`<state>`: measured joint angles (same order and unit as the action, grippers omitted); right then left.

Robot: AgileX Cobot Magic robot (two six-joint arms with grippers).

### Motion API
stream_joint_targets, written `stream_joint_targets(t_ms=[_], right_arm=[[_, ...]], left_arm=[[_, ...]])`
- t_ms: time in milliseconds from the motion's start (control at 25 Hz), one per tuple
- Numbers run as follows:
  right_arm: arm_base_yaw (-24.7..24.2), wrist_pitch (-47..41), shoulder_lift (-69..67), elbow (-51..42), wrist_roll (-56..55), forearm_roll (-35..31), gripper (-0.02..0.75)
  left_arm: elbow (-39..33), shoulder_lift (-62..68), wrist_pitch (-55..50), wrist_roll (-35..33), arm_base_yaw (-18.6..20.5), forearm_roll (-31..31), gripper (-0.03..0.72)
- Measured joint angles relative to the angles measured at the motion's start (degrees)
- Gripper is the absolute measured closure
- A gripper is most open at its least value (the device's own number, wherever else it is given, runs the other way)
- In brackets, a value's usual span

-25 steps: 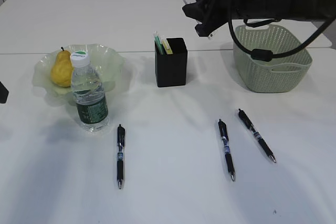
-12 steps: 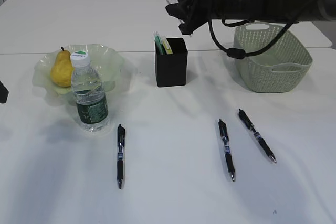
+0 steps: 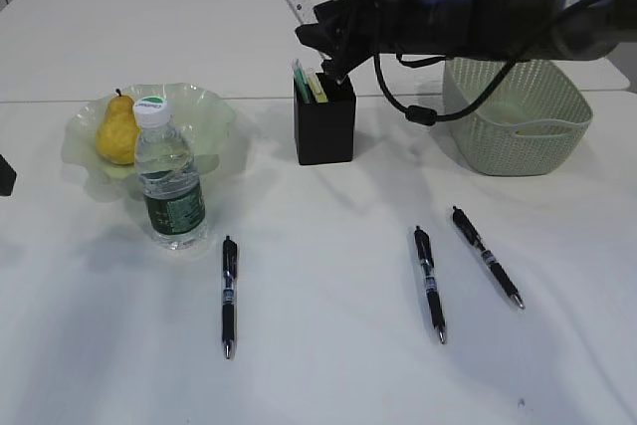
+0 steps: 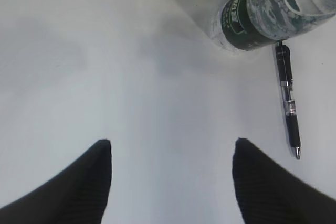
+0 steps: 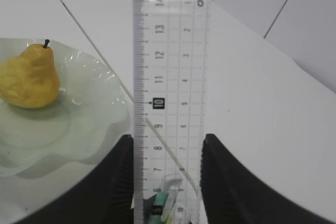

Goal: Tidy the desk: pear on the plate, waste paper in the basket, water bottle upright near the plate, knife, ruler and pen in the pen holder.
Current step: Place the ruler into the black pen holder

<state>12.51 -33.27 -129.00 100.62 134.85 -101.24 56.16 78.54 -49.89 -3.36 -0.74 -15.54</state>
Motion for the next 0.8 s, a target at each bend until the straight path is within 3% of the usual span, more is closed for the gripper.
stream_joint_targets(t_ms=[800], right_arm=[[0.0,-2.2,-10.6,10.8,-3.8,0.2,0.45]], left_arm=[[0.0,0.0,0.0,0.0,0.0,0.0,0.178]])
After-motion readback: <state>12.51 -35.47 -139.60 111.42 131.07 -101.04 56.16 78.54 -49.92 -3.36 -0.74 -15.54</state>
